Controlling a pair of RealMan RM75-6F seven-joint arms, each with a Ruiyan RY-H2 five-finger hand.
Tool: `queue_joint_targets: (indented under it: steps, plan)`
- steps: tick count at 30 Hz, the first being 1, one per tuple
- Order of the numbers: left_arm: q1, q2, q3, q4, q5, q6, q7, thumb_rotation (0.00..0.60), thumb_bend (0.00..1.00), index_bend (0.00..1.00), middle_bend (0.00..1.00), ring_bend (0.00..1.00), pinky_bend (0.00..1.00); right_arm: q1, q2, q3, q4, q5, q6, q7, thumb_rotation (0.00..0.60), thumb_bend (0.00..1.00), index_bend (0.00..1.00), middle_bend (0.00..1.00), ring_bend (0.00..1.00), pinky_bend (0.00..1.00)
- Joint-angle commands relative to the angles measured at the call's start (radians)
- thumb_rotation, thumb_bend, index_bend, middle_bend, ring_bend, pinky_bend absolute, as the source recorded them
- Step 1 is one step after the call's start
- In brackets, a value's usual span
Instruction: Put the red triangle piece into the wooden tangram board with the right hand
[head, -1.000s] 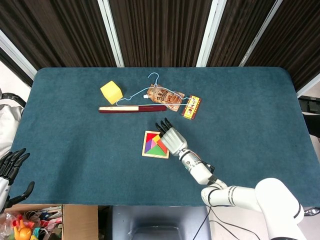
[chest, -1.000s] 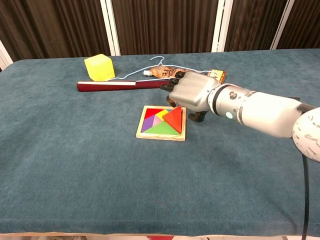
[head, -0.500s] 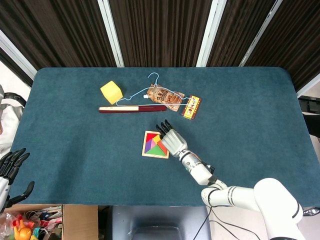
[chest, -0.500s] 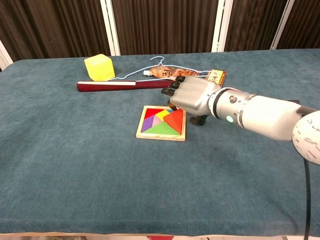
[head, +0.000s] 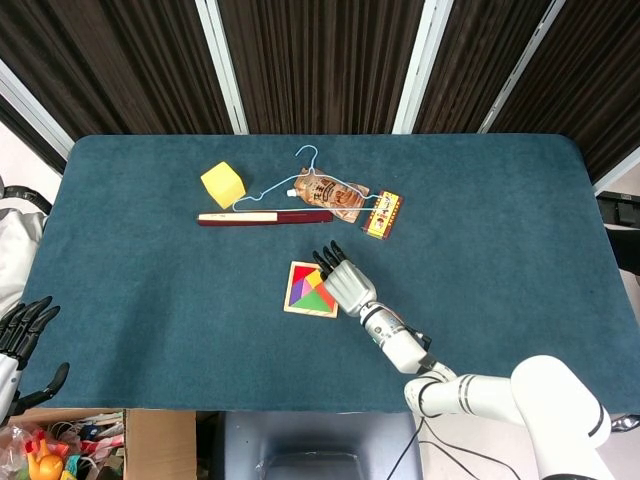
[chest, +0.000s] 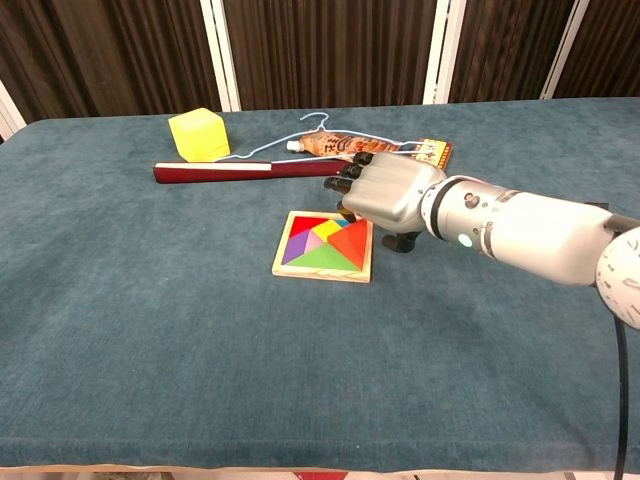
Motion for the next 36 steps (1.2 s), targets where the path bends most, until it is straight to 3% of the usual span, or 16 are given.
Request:
queue_joint_targets:
  steps: [1,28,36]
  plan:
    - [0.0,0.0,0.0,-0.001,0.0,-0.001,0.001,0.6,0.44,0.0,0.0,0.0,0.02,0.0,0.001,-0.001,-0.004,0.001,0.002,-0.001,0.6,0.53,0.42,0.0,0.0,0.0]
    - [0.002,-0.001,0.003,0.0,0.01,0.008,0.004,0.6,0.44,0.0,0.0,0.0,0.02,-0.002,0.003,-0.005,-0.019,-0.009,0.017,0.011,0.6,0.53,0.41,0.0,0.0,0.0]
    - [0.002,0.0,0.003,0.003,0.008,0.009,-0.004,0.6,0.44,0.0,0.0,0.0,0.02,0.001,-0.014,-0.003,0.002,-0.005,0.01,0.015,0.6,0.53,0.37,0.0,0.0,0.0]
